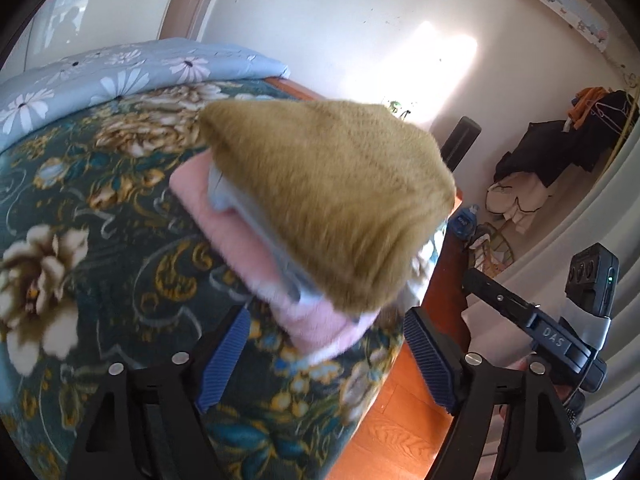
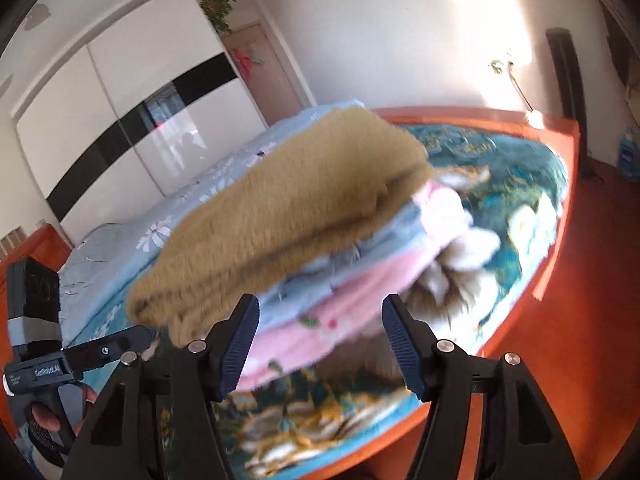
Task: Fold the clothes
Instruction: 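Open both grippers and release the sweater on top of the stack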
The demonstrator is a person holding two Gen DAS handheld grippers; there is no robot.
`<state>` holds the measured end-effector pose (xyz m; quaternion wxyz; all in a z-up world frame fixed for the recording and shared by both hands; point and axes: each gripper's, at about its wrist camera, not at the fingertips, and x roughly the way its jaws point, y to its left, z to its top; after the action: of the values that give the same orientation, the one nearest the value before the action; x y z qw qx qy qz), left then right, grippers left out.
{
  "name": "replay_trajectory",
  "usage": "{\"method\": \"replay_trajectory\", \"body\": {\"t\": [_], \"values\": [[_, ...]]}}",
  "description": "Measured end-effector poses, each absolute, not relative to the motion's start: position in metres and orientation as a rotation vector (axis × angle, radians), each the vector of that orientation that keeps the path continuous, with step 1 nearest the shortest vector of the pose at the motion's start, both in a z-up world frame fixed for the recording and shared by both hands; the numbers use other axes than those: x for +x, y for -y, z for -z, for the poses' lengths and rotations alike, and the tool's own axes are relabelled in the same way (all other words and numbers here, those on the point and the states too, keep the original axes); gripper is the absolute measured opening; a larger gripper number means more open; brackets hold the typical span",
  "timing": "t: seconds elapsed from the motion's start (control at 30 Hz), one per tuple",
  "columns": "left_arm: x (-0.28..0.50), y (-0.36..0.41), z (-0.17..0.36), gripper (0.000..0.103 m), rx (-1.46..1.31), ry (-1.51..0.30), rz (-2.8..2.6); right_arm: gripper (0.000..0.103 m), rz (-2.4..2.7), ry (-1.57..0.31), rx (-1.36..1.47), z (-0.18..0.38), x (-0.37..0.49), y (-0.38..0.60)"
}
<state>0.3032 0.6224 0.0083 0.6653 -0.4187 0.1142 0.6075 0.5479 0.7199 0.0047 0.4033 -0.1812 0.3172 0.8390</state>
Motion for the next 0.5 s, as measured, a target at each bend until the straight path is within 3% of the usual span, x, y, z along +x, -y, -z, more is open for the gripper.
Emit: {"method": "replay_trajectory", "body": {"t": [0.17, 0.23, 0.37, 0.5], "values": [[0.302, -0.586, 0.002, 0.094, -0.978, -0.291, -1.411, 0.07, -2.014, -0.743, -0.533, 0.021, 0.538, -0.688], [0.297, -0.574, 0.001, 0.102, -0.97, -0.288, -1.45, 0.082, -2.016, -0.74, -0.541, 0.024, 0.536, -0.676], [0.29, -0.553, -0.009, 0.103, -0.954, -0.22, -1.491, 0.083, -2.021, -0.716, -0.512, 0.015, 0.534, -0.649], [0.292, -0.539, -0.023, 0.103, -0.912, -0.191, -1.513, 0.09, -2.025, -0.655, -0.464, -0.011, 0.534, -0.628]]}}
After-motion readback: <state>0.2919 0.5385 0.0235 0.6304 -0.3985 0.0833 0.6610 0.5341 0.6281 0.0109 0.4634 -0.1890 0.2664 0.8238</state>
